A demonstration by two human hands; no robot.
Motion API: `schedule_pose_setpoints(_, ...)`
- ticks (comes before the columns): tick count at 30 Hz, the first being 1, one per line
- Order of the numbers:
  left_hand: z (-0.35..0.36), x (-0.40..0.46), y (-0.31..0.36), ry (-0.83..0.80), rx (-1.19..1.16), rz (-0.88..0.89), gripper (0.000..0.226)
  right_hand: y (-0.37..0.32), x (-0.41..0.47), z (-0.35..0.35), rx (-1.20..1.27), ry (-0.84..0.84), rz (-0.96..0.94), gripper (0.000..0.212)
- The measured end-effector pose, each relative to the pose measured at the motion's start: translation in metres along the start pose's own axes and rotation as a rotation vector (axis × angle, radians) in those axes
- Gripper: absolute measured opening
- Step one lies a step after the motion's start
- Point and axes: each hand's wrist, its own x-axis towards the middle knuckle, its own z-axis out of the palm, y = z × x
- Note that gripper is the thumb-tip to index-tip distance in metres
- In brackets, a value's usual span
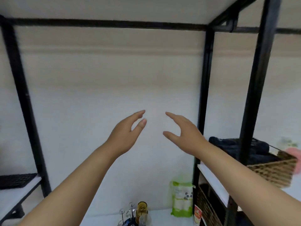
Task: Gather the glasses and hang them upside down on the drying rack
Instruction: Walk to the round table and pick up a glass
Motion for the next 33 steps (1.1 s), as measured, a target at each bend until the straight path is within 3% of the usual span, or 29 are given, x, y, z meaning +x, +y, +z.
schedule_pose_setpoints(9, -0.035, -0.027, 0.058, -0.084, -0.093, 0.152, 0.051, -0.074, -0.057, -0.078, 0.135, 0.179, 0.129, 0.056)
schedule_pose_setpoints(17, -0.028, -0.021, 0.127, -0.154, -0.325, 0.294, 0.053, -0.115, -0.11, -0.14, 0.008, 0.362, 0.207, 0.055)
schedule_pose_setpoints(33, 0.176, -0.064, 0.343, -0.525, -0.635, 0.62, 0.049, -0.076, -0.32, -0.325, -0.364, 0.695, 0.564, 0.055)
